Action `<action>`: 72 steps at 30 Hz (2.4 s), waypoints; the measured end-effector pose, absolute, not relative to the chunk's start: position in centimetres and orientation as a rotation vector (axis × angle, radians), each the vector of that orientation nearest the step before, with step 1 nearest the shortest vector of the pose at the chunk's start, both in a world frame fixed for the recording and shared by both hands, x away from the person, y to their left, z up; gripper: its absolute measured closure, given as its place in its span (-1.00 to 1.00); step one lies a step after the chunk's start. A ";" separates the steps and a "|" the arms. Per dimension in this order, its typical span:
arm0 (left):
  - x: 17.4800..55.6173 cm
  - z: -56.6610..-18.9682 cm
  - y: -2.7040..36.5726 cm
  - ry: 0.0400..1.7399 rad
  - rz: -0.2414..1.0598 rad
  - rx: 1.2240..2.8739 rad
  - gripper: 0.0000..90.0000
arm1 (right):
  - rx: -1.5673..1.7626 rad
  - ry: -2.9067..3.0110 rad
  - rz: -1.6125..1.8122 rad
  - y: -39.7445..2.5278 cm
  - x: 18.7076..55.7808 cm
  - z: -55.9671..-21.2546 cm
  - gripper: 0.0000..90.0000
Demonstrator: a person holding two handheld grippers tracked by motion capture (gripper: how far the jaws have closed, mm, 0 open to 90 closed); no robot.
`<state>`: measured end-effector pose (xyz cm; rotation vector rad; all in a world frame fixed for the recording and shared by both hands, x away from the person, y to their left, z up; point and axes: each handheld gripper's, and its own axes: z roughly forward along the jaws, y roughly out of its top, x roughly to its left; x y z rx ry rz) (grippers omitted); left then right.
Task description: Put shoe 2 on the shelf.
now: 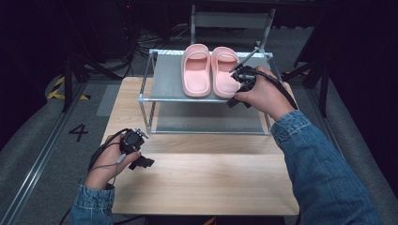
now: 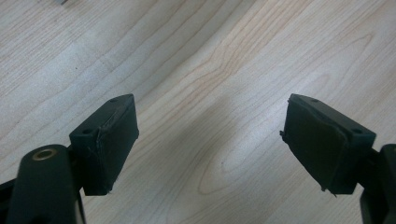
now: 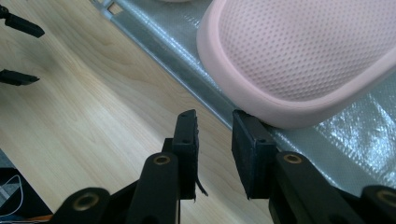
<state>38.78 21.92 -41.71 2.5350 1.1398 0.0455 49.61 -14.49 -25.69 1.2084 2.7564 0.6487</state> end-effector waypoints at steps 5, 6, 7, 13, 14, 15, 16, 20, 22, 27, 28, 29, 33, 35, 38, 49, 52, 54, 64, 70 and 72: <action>38.8 -41.7 22.1 1.140 0.050 2.537 -0.58 | 1.213 2.778 0.643 -13.9 50.1 -26.2 0.56; 38.8 -41.7 22.1 1.141 0.050 2.537 -0.58 | 1.211 2.780 0.640 -13.8 50.1 -26.3 0.55; 38.9 -41.7 22.1 1.142 0.047 2.536 -0.58 | 1.208 2.782 0.638 -13.7 50.1 -26.3 0.54; 39.0 -41.8 21.7 1.132 0.037 2.542 -0.58 | 1.195 2.773 0.665 -13.6 49.8 -26.3 0.48; 39.1 -41.8 21.7 1.124 0.041 2.548 -0.58 | 1.193 2.764 0.681 -13.8 49.6 -26.2 0.45; 39.1 -41.8 21.6 1.126 0.039 2.544 -0.58 | 1.191 2.753 0.702 -14.1 49.4 -26.2 0.42; 39.1 -41.8 21.6 1.126 0.039 2.544 -0.58 | 1.191 2.753 0.702 -14.1 49.4 -26.2 0.42; 39.2 -41.8 21.6 1.121 0.038 2.551 -0.58 | 1.182 2.713 0.751 -15.1 48.3 -25.7 0.36; 39.1 -41.9 21.6 1.122 0.040 2.553 -0.58 | 1.170 2.704 0.764 -15.6 47.8 -25.4 0.35; 38.8 -41.8 21.9 1.136 0.047 2.539 -0.58 | 1.157 2.685 0.800 -16.9 46.6 -25.1 0.32; 38.6 -41.8 22.0 1.138 0.048 2.539 -0.58 | 1.150 2.682 0.804 -17.2 46.3 -25.2 0.31; 38.5 -41.8 22.1 1.139 0.045 2.541 -0.58 | 1.144 2.681 0.808 -17.6 46.0 -25.2 0.30; 38.1 -41.9 22.7 1.164 0.050 2.535 -0.58 | 1.133 2.677 0.813 -18.9 44.9 -25.6 0.28; 38.0 -41.9 23.0 1.167 0.057 2.533 -0.58 | 1.136 2.672 0.817 -19.7 44.4 -25.9 0.26; 37.8 -41.9 23.1 1.165 0.058 2.530 -0.58 | 1.145 2.661 0.823 -20.8 43.8 -26.4 0.24; 37.9 -42.0 23.5 1.180 0.054 2.525 -0.58 | 1.253 2.649 0.756 -24.9 42.4 -29.3 0.17; 38.0 -42.2 23.5 1.186 0.055 2.523 -0.58 | 1.270 2.646 0.760 -25.5 42.2 -30.0 0.15; 38.0 -42.2 23.5 1.191 0.055 2.522 -0.58 | 1.292 2.640 0.761 -26.3 41.9 -31.0 0.12; 38.3 -42.5 23.4 1.187 0.049 2.526 -0.58 | 1.401 2.632 0.686 -29.3 40.4 -36.7 0.04; 38.6 -42.6 23.0 1.185 0.043 2.530 -0.59 | 1.456 2.624 0.671 -30.5 39.7 -39.4 -0.01; 38.6 -42.6 22.9 1.187 0.040 2.533 -0.59 | 1.470 2.621 0.659 -30.8 39.5 -40.2 -0.02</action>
